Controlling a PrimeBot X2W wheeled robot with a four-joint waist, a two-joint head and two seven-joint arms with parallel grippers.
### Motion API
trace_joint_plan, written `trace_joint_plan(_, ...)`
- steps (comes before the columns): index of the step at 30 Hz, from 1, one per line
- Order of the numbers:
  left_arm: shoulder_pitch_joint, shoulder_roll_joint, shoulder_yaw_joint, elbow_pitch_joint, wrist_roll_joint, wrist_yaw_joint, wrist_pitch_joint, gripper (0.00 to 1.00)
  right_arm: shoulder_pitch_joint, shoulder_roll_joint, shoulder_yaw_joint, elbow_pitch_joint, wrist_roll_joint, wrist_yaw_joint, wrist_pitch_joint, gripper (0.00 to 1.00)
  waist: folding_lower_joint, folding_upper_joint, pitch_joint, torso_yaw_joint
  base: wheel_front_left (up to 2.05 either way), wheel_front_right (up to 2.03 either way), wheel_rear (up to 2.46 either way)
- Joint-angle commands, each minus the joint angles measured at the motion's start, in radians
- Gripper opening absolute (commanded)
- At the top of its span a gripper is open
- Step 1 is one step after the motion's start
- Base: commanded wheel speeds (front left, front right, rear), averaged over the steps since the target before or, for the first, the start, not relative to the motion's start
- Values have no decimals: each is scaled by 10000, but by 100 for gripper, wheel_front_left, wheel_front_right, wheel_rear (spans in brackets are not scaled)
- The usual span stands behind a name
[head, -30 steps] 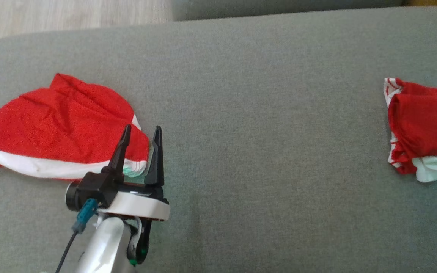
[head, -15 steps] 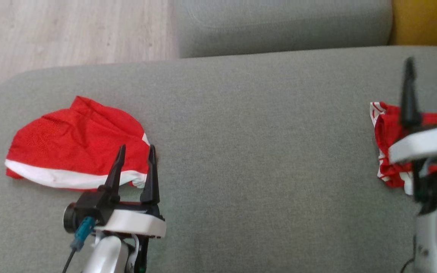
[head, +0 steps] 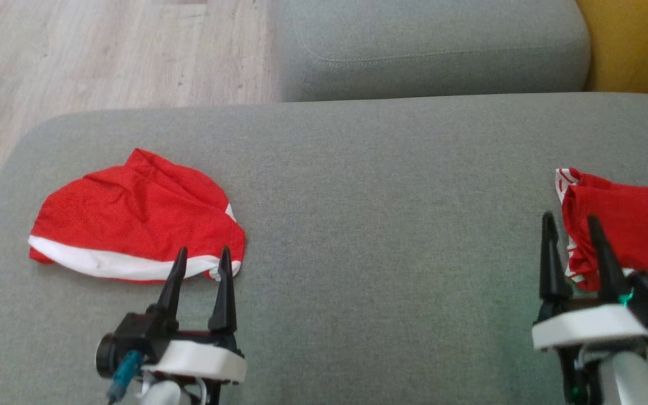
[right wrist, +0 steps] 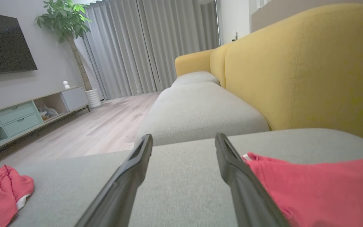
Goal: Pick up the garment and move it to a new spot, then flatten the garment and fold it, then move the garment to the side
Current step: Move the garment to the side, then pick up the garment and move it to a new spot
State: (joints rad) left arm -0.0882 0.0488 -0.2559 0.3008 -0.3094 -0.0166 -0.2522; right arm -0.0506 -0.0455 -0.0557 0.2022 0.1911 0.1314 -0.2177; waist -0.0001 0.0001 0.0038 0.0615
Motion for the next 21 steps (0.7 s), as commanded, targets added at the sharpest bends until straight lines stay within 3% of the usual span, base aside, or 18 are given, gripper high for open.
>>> trace_joint_plan(1, -151, 15, 323, -342, -54, 69, -95, 100, -44, -48, 311, -190, 93, -7, -194, 100, 1, -1, -46, 11, 0, 0, 0)
trace_joint_plan(21, 23, 14, 243, -505, -155, 115, -95, 100, 423, -47, 564, -145, 163, -7, -438, 100, 1, -1, -120, -3, 0, 0, 0)
